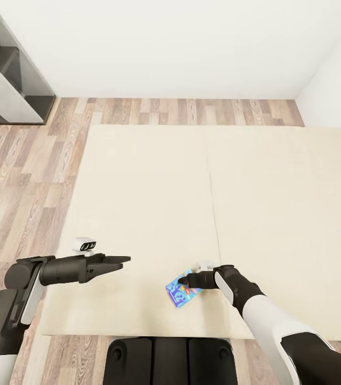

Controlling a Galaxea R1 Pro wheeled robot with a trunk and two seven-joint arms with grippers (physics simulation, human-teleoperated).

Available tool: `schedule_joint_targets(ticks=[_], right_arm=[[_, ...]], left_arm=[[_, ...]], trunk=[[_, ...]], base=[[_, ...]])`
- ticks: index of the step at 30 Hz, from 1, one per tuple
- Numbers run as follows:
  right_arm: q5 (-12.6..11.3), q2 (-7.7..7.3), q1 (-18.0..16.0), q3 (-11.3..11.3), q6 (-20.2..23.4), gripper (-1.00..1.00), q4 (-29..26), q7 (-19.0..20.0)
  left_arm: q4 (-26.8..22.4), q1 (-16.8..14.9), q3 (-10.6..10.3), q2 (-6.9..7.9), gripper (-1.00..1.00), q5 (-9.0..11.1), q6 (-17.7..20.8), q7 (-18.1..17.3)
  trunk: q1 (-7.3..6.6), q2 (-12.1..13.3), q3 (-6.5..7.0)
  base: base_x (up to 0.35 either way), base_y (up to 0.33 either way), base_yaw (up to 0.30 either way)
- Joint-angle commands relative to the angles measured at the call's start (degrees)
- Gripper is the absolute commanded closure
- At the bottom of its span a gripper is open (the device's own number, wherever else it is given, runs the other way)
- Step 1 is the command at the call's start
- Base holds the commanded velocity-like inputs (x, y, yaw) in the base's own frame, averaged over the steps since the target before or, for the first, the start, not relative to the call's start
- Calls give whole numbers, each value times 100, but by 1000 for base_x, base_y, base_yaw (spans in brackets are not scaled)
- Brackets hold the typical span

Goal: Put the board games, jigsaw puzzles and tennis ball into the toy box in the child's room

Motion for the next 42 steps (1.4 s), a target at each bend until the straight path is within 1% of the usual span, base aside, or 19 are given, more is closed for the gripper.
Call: schedule_joint_targets(ticks=[1, 20, 42], right_arm=[[-60, -4, 0, 39, 28, -100, -6, -19], [-59, -4, 0, 39, 30, -100, -6, -19], [-41, -25, -2, 30, 30, -100, -6, -15]], left_arm=[[-1, -1, -1, 2, -100, -2, 59, -22], [-1, -1, 0, 2, -100, -1, 64, -22], [-1, -1, 5, 2, -100, -2, 60, -22]], trunk=[[3, -9, -6], [3, -9, -6], [3, -9, -6]], base=[[0, 128, 0], [0, 54, 0], [0, 25, 0]])
